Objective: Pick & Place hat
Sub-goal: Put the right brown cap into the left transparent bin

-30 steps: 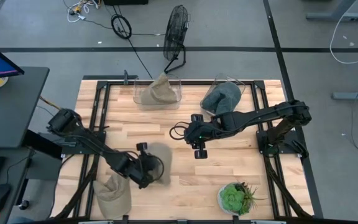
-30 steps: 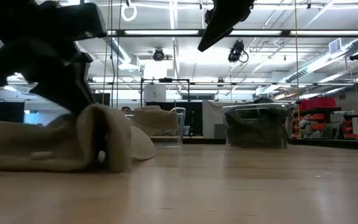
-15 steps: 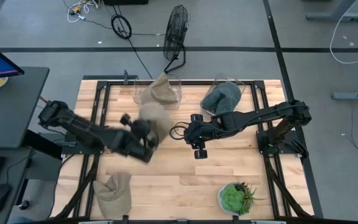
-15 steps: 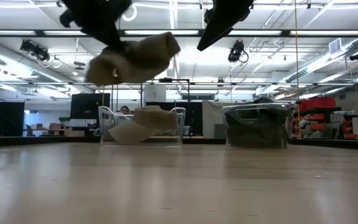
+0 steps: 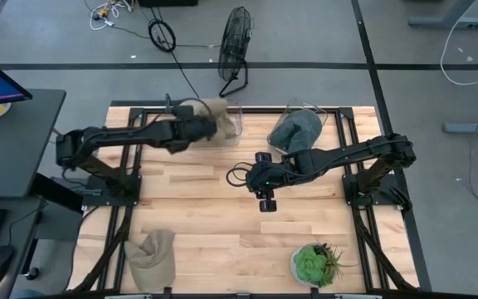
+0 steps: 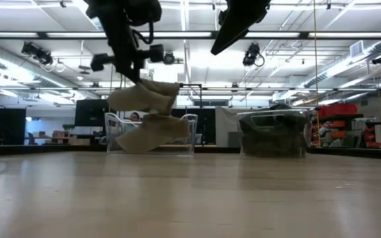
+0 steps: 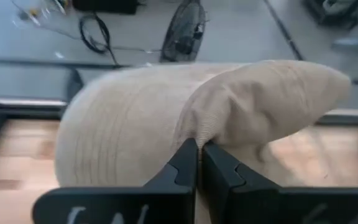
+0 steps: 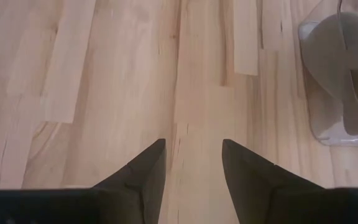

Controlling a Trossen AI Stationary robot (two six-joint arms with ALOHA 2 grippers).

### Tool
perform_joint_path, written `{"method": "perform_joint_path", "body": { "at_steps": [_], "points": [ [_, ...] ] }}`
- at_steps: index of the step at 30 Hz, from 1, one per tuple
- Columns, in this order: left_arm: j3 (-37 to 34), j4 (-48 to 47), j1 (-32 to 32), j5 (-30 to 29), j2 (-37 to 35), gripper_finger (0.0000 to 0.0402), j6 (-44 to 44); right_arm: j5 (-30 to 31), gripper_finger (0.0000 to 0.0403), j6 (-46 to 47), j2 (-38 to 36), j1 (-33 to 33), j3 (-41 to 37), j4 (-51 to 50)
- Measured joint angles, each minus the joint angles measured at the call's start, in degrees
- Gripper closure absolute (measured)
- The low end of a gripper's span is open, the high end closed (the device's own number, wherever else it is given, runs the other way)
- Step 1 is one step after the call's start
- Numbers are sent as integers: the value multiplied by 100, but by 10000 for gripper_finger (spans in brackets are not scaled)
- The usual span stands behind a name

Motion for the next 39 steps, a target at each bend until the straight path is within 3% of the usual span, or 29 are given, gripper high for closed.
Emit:
{"method": "perform_joint_path", "body": {
  "at_steps": [6, 23, 30, 39],
  "points": [
    [-117, 1204, 379, 456, 278, 386, 76, 0, 242, -2, -2, 0, 0, -90],
    [-98, 963, 555, 887, 1898, 384, -382, 0, 242, -3, -2, 0, 0, -370],
    [-57, 973, 583, 1031, 1853, 359, 895, 0, 242, -2, -2, 0, 0, -410],
    [455, 220, 422, 1543, 1070, 273, 2515, 0, 242, 454, -2, 2, 0, -536]
  ]
}}
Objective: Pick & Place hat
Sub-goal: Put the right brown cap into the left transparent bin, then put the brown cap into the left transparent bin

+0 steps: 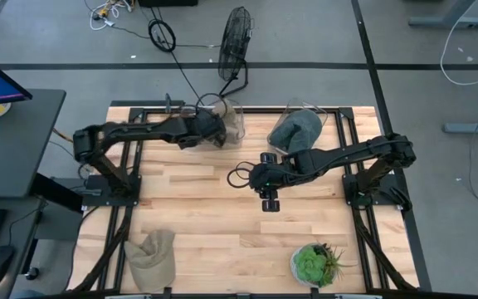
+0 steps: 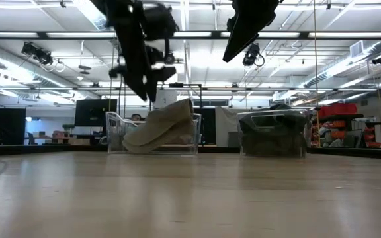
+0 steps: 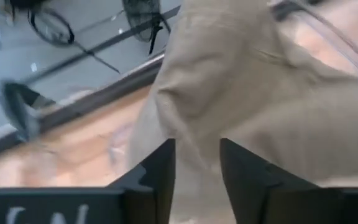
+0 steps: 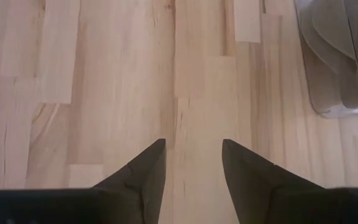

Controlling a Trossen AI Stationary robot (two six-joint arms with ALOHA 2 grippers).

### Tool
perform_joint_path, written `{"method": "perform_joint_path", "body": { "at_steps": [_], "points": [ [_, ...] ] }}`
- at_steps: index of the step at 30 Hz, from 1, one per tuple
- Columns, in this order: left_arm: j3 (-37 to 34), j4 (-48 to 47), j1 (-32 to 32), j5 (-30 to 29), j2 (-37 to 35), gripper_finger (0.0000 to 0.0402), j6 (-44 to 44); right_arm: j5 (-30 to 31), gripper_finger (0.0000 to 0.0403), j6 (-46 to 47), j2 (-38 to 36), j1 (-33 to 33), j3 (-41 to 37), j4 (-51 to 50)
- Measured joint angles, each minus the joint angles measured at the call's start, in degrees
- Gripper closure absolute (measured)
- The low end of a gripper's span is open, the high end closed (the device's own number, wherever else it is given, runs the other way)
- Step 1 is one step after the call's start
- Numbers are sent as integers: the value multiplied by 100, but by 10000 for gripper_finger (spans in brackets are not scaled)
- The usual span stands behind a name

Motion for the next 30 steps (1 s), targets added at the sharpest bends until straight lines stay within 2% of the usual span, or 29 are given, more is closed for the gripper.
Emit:
{"method": "perform_joint_path", "body": {
  "at_steps": [6, 8, 10, 15, 20, 24, 27, 30],
  "points": [
    [401, -1865, -375, 0, -862, 229, 976, 0, 242, 12, 0, 0, 0, 3],
    [466, -2666, -601, 279, -1152, 224, 1295, 0, 242, 12, 0, 6, 0, 6],
    [462, -3199, -884, 789, -1416, 224, 1261, 1, 242, 10, 0, 9, 0, 23],
    [402, -3894, -1916, 2479, -1887, 233, 616, 2, 242, -1, 0, 9, 0, 94],
    [404, -3810, -3521, 3100, -1912, 240, -81, 2, 242, -10, 0, 9, 0, 87],
    [404, -3462, -4618, 3034, -1575, 234, -1286, 3, 242, -177, 7, 9, 2, 114],
    [403, -3548, -5136, 2841, -1320, 224, -2477, 2, 242, -264, 29, 9, 2, 176],
    [402, -3641, -5549, 2828, -1027, 209, -3198, 2, 242, -266, 33, 9, 2, 240]
  ]
}}
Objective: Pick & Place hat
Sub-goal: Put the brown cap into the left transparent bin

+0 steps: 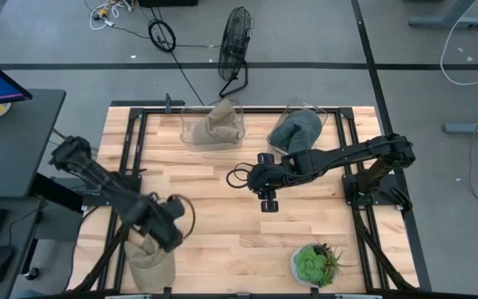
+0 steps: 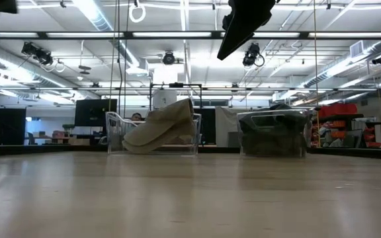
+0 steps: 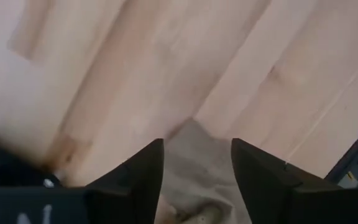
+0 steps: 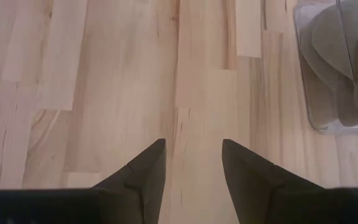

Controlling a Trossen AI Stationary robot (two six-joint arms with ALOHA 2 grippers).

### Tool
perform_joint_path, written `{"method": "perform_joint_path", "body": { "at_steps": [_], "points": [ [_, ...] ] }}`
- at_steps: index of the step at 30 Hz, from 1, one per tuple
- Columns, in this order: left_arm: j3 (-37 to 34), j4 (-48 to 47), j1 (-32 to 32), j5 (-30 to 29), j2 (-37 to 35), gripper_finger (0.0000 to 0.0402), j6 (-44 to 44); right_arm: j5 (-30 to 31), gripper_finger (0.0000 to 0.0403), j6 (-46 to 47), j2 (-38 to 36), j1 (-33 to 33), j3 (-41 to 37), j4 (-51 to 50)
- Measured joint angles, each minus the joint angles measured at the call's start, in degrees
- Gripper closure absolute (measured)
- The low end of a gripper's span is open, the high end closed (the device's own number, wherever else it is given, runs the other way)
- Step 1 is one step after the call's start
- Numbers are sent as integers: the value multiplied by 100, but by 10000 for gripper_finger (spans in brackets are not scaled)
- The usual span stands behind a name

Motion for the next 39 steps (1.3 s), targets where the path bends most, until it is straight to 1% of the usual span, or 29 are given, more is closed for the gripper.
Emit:
{"method": "perform_joint_path", "body": {
  "at_steps": [5, 10, 11, 17, 20, 22, 26, 28, 30, 32, 35, 39],
  "points": [
    [0, 101, -609, 175, 501, 183, -914, 0, 242, -100, 0, 0, 0, 0],
    [0, 373, -1021, 844, 867, 166, -2106, 0, 242, -254, 0, 0, 0, 7],
    [0, 458, -1108, 901, 923, 166, -2330, 0, 242, -256, 0, 1, 0, 30],
    [0, 582, -1626, 945, 1254, 165, -3621, 0, 242, -275, 0, 0, 0, 259],
    [0, 625, -1828, 951, 1479, 165, -3860, 0, 242, -429, 0, 2, 0, 315],
    [0, 812, -1933, 946, 1605, 165, -3924, 0, 242, -516, 0, 2, 0, 369],
    [0, 1207, -2009, 916, 1841, 165, -3883, 0, 242, -538, 0, 2, 0, 402],
    [0, 1266, -2016, 885, 1948, 171, -3607, 0, 242, -540, 0, 2, 0, 420],
    [0, 1269, -2016, 859, 2043, 188, -3209, 0, 242, -538, 0, 2, 0, 468],
    [9, 1253, -2011, 851, 2087, 217, -2790, 0, 242, -540, 0, 2, 0, 496],
    [11, 1151, -1958, 734, 2101, 277, -2192, 0, 242, -551, 2, 2, 0, 526],
    [48, 953, -1780, 320, 2032, 374, -1354, -3, 242, -659, 2, 2, 0, 640]
  ]
}}
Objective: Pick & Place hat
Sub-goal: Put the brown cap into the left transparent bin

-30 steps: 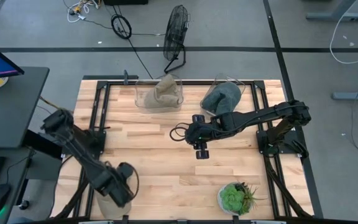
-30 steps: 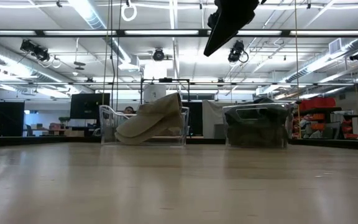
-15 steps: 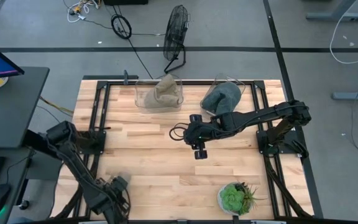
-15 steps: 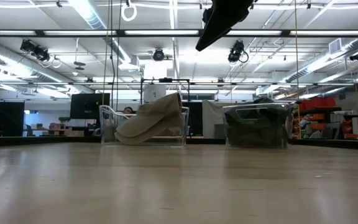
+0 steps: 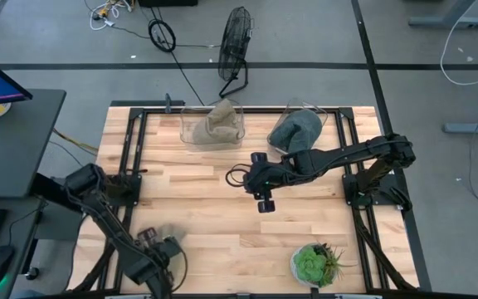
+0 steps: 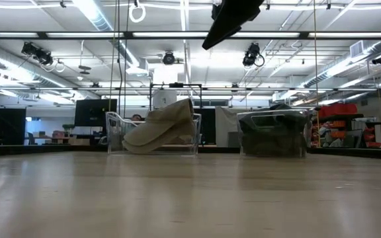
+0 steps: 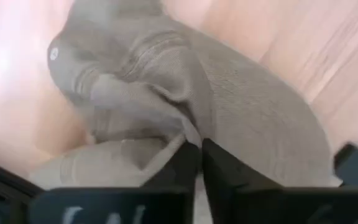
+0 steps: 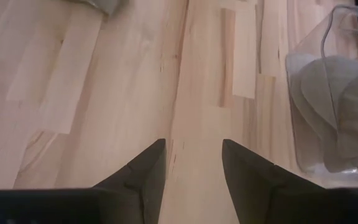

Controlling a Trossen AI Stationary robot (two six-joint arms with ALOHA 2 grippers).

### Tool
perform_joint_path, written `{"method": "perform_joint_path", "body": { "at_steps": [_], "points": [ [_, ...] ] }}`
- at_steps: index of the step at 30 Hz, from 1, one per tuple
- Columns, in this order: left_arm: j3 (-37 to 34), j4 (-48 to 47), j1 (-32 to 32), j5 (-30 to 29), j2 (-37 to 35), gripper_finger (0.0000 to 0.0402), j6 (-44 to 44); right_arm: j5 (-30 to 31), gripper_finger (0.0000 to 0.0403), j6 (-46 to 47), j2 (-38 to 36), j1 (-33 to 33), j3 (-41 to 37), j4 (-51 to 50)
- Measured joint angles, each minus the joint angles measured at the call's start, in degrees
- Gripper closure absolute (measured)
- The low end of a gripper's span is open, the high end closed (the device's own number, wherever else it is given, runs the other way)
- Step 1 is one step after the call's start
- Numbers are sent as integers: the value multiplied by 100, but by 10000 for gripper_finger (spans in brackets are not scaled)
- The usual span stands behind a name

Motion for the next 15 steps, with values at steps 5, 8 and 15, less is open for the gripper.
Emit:
{"method": "perform_joint_path", "body": {
  "at_steps": [5, 8, 15],
  "points": [
    [220, -399, 401, -666, -161, 391, 1241, -104, 242, -73, 0, 0, 0, 254],
    [376, -631, 602, -1168, -165, 396, 3045, -108, 242, -180, 0, 0, 0, 438],
    [392, -1783, 1078, -3191, -179, 398, 6484, -109, 242, 171, 2, 17, 0, 235]
  ]
}}
